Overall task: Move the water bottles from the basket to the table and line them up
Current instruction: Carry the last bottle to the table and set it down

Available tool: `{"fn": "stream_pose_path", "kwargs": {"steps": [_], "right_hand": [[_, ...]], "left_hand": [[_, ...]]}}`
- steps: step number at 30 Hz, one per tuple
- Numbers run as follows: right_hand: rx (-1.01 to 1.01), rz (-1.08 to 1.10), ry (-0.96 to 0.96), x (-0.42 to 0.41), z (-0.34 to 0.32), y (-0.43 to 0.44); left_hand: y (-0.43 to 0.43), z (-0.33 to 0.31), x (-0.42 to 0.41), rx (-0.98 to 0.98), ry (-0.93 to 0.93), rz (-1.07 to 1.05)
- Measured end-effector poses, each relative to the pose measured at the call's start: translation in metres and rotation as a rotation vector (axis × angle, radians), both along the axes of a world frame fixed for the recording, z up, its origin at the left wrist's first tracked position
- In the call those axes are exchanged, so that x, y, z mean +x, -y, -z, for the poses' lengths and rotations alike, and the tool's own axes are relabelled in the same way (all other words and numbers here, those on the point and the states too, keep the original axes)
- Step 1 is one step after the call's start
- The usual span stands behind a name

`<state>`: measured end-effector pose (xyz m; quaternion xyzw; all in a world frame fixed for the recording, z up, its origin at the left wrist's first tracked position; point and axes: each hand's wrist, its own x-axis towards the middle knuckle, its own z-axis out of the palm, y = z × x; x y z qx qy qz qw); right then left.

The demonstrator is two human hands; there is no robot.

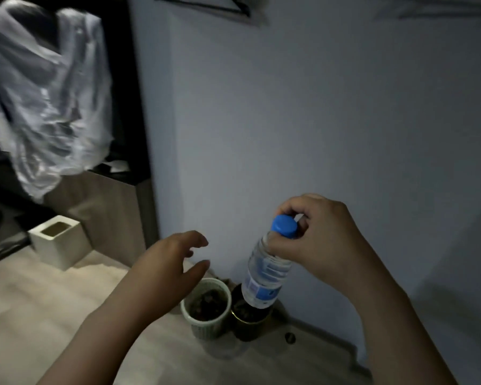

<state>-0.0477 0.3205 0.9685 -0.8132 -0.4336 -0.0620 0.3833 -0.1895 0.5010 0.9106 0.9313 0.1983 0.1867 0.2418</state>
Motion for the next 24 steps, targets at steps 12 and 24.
{"fn": "stream_pose_path", "kwargs": {"steps": [12,24], "right_hand": [[0.024,-0.365,-0.007,-0.076,-0.016,-0.226],[-0.004,-0.659,-0.036,-0.111,-0.004,-0.470]], "left_hand": [[-0.163,-0.012,-0.122,0.014,0.058,-0.314],[-0.341,-0.014,-0.179,0.054,-0.025,-0.606]]}}
